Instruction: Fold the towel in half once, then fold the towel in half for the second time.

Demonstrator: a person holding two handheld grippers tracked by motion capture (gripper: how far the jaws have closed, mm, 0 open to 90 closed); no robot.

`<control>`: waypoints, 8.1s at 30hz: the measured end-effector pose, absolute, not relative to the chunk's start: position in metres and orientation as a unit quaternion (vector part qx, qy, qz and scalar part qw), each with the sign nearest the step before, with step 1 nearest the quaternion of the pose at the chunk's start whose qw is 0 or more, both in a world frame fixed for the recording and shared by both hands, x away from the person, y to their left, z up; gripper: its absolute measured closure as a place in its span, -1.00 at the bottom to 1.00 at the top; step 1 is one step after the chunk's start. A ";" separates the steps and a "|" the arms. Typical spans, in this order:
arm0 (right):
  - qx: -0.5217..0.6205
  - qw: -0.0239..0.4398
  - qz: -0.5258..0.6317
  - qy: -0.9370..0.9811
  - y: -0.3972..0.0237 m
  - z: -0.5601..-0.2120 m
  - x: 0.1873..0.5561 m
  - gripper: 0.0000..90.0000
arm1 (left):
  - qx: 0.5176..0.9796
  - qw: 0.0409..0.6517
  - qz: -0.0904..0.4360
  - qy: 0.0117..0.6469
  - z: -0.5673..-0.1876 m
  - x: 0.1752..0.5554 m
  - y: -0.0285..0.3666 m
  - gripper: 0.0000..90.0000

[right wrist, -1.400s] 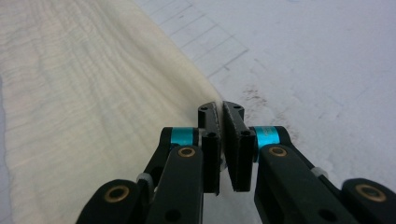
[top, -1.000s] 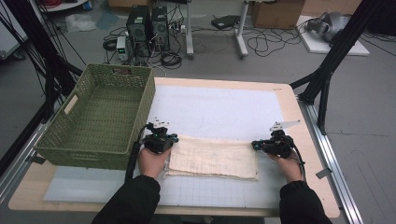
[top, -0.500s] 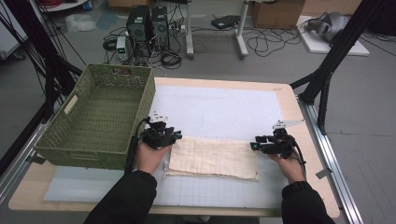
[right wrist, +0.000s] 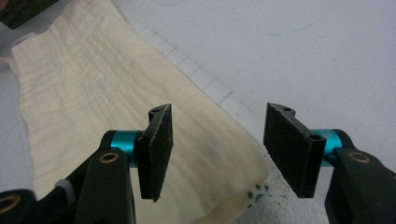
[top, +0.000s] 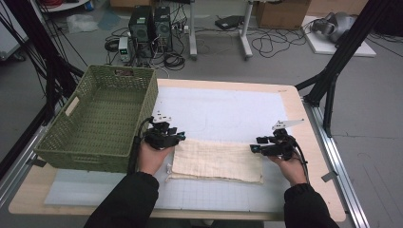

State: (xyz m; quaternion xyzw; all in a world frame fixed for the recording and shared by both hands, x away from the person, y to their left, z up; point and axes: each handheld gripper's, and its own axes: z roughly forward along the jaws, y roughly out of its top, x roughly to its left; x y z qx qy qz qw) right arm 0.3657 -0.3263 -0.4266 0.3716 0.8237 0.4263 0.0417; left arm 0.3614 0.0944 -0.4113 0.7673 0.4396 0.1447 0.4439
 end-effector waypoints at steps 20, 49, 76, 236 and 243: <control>0.373 0.045 0.420 0.826 -0.329 -0.426 0.366 -0.05 | 0.776 0.418 0.145 0.449 -0.424 0.366 0.094 0.32; 0.346 0.038 0.434 0.831 -0.339 -0.427 0.354 0.90 | 0.771 0.445 0.164 0.426 -0.428 0.348 0.100 0.93; 0.289 0.025 0.458 0.840 -0.342 -0.424 0.291 0.89 | 0.777 0.480 0.147 0.379 -0.428 0.280 0.116 0.91; 0.272 0.100 0.440 0.850 -0.312 -0.433 0.276 -0.14 | 0.837 0.440 0.084 0.315 -0.433 0.275 0.102 0.25; 0.276 0.103 0.438 0.849 -0.313 -0.432 0.276 -0.15 | 0.825 0.452 0.110 0.320 -0.429 0.274 0.106 0.15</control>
